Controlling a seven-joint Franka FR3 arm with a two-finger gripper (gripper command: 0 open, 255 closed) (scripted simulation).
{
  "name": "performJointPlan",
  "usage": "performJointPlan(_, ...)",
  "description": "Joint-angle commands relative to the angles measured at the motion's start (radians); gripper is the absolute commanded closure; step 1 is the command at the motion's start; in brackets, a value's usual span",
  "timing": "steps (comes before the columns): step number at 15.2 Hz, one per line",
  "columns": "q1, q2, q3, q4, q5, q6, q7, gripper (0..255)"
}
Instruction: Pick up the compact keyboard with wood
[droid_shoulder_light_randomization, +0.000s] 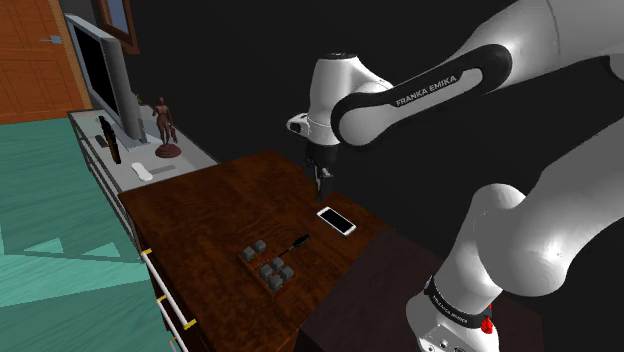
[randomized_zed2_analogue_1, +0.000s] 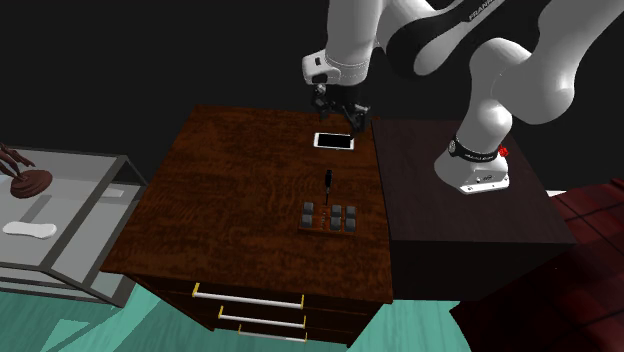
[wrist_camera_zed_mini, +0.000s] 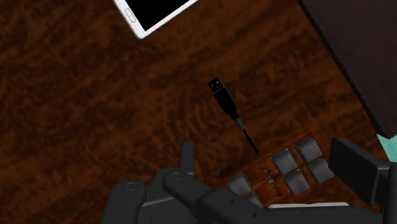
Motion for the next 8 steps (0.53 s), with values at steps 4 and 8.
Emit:
performJointPlan(4,0.044,0.171,0.005,-0.014,-0.014,0.175,-0.109,0)
performJointPlan(8,0.07,0.318,0.017,-0.005,-0.033,0.303,-0.189,0)
